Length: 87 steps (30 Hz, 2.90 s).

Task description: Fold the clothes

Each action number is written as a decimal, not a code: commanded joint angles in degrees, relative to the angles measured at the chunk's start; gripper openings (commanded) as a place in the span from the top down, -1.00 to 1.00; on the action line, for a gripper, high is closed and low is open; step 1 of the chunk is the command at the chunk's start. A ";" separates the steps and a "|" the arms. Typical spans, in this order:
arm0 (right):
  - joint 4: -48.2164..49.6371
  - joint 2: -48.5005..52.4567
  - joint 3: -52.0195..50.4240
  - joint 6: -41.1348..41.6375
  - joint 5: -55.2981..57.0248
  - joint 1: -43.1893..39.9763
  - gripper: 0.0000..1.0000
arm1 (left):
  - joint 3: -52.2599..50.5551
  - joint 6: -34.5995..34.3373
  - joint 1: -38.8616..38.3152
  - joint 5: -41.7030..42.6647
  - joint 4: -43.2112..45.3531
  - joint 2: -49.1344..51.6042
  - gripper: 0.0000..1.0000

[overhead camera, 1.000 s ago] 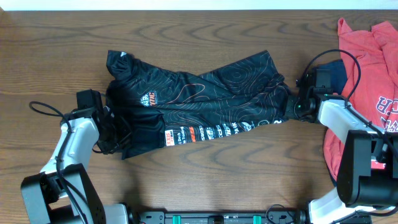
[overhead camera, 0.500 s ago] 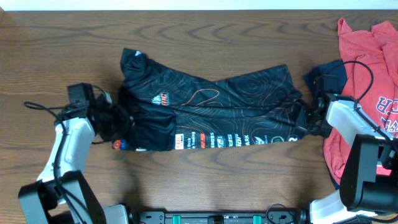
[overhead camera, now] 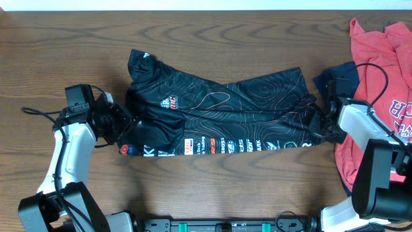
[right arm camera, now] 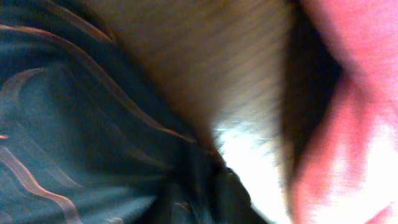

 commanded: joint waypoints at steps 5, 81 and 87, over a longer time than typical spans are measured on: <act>-4.31 1.33 1.57 0.46 0.15 -0.59 -0.15 | 0.83 -0.35 0.20 -11.69 -5.57 0.13 -0.25; -8.11 -13.53 9.33 -13.51 -23.76 4.20 -0.33 | 22.29 7.58 -10.80 -11.15 17.68 20.79 -0.65; -7.74 -13.53 9.33 -13.51 -23.69 5.81 -0.34 | 30.42 7.30 -11.30 -11.15 21.79 33.77 -0.65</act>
